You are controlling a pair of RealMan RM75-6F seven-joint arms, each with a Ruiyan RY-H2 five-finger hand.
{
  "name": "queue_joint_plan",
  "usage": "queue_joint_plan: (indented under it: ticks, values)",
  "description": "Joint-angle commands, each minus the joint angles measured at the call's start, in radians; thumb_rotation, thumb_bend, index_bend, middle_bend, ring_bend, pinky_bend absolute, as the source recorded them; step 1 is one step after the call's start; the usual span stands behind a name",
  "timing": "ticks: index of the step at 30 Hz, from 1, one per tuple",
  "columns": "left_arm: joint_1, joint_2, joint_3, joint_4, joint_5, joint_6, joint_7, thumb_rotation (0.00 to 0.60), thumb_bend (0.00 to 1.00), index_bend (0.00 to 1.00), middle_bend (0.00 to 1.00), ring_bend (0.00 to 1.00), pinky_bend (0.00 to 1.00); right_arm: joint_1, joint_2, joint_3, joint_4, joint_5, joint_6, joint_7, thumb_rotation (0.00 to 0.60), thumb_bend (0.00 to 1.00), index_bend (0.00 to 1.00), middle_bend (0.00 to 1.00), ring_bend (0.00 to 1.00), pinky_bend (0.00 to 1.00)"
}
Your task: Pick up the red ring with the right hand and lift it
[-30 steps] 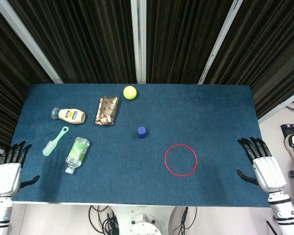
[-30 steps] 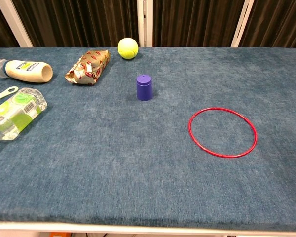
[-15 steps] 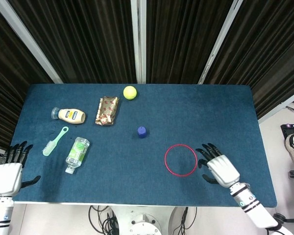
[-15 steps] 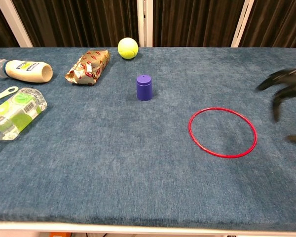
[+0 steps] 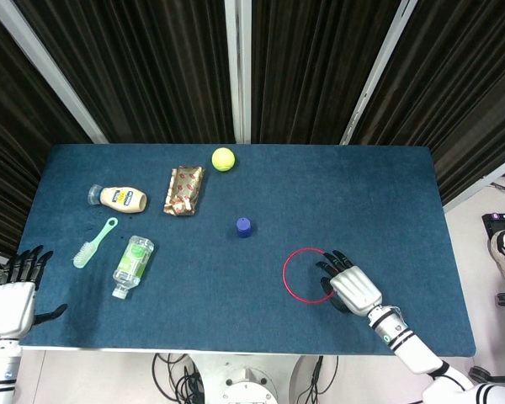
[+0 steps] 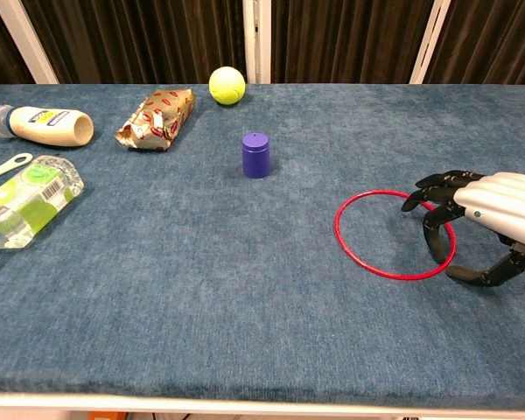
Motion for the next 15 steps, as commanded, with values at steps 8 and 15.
queue_joint_plan:
  ticks: [8,15]
  values:
    - [0.002,-0.002,0.0,0.008,-0.003,0.0,-0.007,0.6,0.06,0.11,0.0,0.0,0.0,0.013,-0.011,-0.007,0.01,0.018,-0.011,0.002,0.6,0.31,0.55,0.16,0.0,0.0]
    - [0.004,-0.003,0.0,0.012,-0.005,0.0,-0.008,0.6,0.06,0.11,0.0,0.0,0.0,0.021,-0.018,-0.013,0.015,0.029,-0.019,0.006,0.6,0.33,0.58,0.18,0.0,0.0]
